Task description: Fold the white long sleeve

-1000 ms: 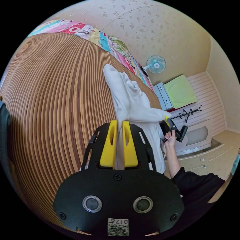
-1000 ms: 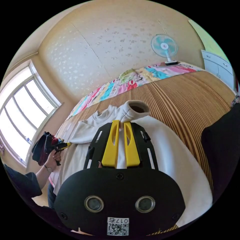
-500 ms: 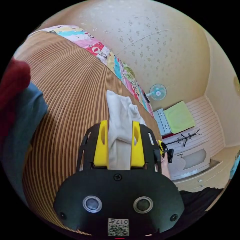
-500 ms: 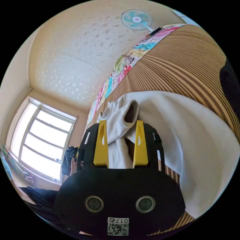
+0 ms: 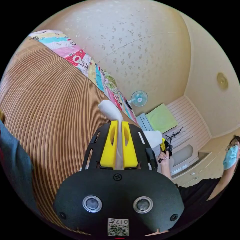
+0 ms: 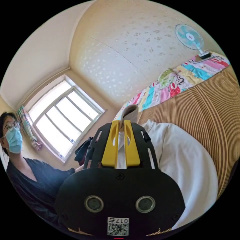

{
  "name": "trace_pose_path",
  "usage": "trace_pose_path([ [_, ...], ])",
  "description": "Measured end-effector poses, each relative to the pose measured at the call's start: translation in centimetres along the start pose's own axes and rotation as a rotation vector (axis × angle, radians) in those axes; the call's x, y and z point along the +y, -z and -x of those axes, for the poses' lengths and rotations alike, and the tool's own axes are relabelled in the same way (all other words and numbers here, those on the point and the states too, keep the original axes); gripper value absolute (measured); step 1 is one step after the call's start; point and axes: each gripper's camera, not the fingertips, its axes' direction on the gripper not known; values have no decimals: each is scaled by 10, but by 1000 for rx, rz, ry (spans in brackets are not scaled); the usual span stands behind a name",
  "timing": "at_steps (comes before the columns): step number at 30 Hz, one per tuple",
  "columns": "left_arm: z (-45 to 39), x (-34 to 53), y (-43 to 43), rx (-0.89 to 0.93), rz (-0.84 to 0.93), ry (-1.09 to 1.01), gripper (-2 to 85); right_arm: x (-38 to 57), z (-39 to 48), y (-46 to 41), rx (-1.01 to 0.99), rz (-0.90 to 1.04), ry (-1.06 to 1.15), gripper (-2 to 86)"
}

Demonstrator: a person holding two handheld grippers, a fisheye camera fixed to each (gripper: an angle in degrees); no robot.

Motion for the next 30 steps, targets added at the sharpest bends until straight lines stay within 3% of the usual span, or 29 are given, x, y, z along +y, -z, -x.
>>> trace_pose_path([
  [2,24,2,-5,-50,28,69,24,-3,-39,-18,57,56,-99,23],
  [5,32,4,-13,-162,76,97,35,13,-102,-58,315,285,-317,22],
  [9,8,22,4,-225,43,150,48,33,-70,-21,321,196,-237,15],
  [12,-45,60,23,-212,36,20,58,65,-12,16,416,201,-52,11],
  [14,-86,99,15,-286,177,-100,59,94,9,42,530,201,-33,10],
  [17,-102,154,-9,-409,448,-122,59,145,6,102,636,141,-197,13],
  [22,-103,207,17,-432,404,-28,45,226,-43,217,334,-180,-574,43],
  [24,-106,212,28,-436,382,20,38,245,-63,244,244,-265,-707,101],
  [30,-135,215,45,-360,315,15,51,270,-78,244,9,-452,-882,145],
])
